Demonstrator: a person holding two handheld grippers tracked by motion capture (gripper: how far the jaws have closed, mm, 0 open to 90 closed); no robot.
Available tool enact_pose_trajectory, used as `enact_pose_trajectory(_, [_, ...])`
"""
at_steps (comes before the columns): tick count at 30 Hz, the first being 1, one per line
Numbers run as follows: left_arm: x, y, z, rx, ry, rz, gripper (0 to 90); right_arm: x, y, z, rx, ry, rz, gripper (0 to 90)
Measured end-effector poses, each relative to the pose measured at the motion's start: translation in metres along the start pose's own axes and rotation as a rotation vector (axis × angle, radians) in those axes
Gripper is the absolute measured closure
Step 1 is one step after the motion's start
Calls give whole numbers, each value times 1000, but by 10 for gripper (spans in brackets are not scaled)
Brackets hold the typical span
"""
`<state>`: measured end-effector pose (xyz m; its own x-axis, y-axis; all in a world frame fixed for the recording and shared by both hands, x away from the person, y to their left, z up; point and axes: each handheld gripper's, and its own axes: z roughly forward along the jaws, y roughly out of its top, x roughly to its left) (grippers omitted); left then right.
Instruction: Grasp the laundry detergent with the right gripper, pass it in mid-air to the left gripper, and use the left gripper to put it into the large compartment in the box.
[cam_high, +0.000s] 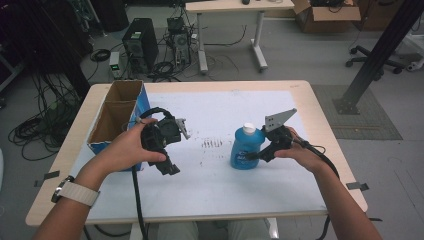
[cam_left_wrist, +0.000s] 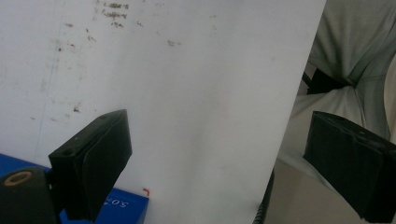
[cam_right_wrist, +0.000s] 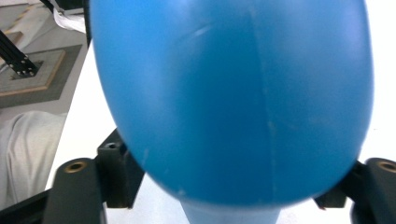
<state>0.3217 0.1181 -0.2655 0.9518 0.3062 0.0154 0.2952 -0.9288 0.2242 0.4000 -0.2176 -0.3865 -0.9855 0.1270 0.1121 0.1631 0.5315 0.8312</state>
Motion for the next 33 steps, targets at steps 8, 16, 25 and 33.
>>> enact_pose_trajectory(8, [0, 0, 0, 0, -2, 0, 78, 0, -1, 0, -3, 1, -2, 328])
enact_pose_trajectory(16, [0, 0, 1, -1, -3, -3, 78, -1, -2, -1, -10, 5, -5, 374])
enact_pose_trajectory(25, [0, -1, 1, -3, -2, -3, 78, -1, -2, -2, -13, 0, -13, 400])
enact_pose_trajectory(33, [0, -1, 1, -5, -1, -4, 78, 2, 0, -2, -11, -14, -16, 415])
